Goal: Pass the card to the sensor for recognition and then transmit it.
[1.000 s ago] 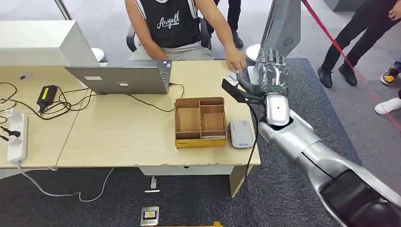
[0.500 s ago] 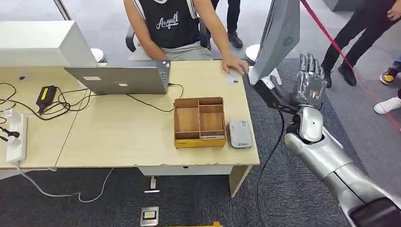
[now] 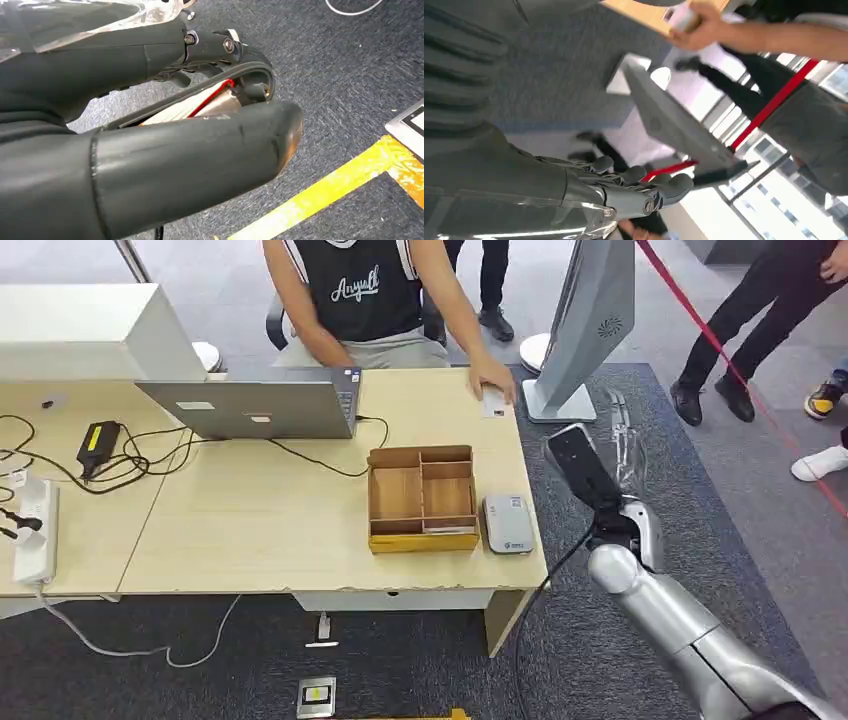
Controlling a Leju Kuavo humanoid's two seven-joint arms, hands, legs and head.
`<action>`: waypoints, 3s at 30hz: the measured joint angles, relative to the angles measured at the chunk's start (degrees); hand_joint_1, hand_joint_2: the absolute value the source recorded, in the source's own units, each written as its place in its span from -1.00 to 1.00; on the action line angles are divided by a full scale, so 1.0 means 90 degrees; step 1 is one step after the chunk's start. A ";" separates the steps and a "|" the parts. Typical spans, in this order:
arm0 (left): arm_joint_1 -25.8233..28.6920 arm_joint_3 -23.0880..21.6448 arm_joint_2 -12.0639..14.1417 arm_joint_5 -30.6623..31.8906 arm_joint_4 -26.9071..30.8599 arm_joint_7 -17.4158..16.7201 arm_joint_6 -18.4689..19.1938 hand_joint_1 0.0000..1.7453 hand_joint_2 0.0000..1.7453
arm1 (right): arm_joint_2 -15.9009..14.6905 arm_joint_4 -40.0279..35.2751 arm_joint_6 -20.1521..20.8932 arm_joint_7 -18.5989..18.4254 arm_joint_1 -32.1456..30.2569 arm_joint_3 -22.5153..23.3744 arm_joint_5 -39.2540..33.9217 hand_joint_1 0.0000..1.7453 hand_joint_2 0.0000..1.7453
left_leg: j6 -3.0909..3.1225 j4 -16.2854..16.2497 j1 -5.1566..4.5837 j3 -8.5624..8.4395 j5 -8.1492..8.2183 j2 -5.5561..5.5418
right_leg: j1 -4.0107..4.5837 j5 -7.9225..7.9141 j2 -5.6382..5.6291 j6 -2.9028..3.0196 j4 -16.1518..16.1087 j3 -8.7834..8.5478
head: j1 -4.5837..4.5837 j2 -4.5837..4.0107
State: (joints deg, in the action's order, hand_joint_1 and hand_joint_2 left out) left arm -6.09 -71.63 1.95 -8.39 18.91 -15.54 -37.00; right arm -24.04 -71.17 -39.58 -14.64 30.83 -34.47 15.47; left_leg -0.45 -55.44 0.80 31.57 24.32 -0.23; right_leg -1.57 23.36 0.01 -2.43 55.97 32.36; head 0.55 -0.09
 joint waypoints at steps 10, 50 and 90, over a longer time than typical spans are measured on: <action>-0.0005 0.0005 0.0007 -0.0153 0.0000 0.0017 -0.0002 -1.00 -1.00 | 0.0376 -0.0486 0.0000 0.1202 -0.0398 -0.0151 -0.1493 -1.00 1.00 | 0.0000 0.0000 0.0000 0.0000 0.0000 0.0001 | 0.0000 0.0001 0.0000 0.0001 0.0000 0.0001 | -0.0002 0.0002; -0.0029 0.0002 0.0036 -0.0102 0.0002 0.0131 0.0039 -1.00 -1.00 | 0.0913 -0.0357 0.1542 -0.0001 0.0119 -0.2028 0.2974 -1.00 1.00 | -0.0001 0.0002 0.0002 0.0002 -0.0001 0.0001 | 0.0001 0.0003 0.0000 0.0003 0.0001 0.0002 | -0.0002 0.0002; -0.0026 0.0002 0.0049 -0.0211 0.0000 -0.0010 0.0034 -1.00 -1.00 | 0.1705 0.0692 0.3257 -0.1290 0.0646 -0.3232 0.4535 -1.00 1.00 | -0.0001 0.0001 0.0003 0.0001 -0.0001 0.0001 | 0.0002 0.0003 0.0000 0.0004 0.0001 0.0005 | 0.0000 0.0000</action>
State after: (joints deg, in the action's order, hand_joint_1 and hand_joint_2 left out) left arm -6.32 -71.60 2.38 -10.29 18.91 -15.63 -36.70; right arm -8.70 -64.94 -10.27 -26.25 36.65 -63.56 56.28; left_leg -0.46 -55.43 0.83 31.58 24.32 -0.21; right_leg -1.54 23.38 0.01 -2.39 55.98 32.40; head 0.55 -0.09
